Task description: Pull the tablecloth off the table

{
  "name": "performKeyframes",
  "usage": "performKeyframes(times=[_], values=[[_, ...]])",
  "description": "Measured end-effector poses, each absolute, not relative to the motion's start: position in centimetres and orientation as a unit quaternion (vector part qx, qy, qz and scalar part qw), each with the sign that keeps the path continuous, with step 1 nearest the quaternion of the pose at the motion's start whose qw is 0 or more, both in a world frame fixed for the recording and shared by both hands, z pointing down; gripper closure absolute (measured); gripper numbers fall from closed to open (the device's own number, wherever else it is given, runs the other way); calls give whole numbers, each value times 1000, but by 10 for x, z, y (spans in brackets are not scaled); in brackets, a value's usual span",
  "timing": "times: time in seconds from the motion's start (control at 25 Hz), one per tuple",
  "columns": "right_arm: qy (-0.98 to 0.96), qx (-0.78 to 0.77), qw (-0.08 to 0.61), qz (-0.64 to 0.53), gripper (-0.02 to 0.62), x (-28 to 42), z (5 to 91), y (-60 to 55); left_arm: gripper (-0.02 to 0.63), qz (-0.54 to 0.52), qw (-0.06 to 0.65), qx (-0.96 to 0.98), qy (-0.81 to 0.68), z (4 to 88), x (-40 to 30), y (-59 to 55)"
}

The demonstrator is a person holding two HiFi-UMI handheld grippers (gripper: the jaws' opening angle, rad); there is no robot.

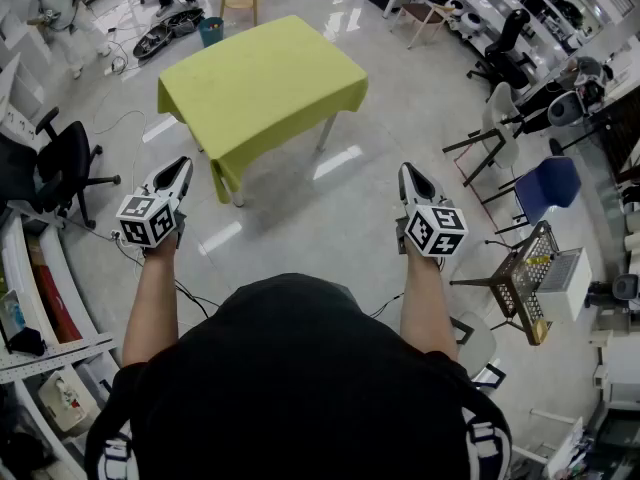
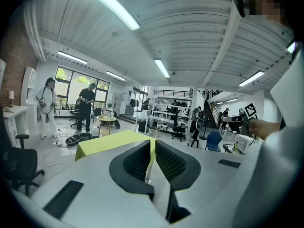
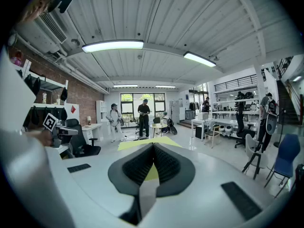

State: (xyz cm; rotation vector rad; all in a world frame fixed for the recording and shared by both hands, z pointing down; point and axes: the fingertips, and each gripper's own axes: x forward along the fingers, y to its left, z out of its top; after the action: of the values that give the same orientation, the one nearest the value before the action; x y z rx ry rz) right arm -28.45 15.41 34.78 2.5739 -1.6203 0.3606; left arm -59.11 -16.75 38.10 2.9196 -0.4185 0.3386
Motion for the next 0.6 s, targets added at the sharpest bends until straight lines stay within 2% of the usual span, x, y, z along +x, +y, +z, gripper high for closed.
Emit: performKeyframes(times=[0.32,0.6], values=[[-532,836,52,123,577,-306,346,171,554,119,88,980,-133,377,-604,-149],[-505,853,22,131,578,-287,349,187,563,123,96,981,-118,391,-585,-149]])
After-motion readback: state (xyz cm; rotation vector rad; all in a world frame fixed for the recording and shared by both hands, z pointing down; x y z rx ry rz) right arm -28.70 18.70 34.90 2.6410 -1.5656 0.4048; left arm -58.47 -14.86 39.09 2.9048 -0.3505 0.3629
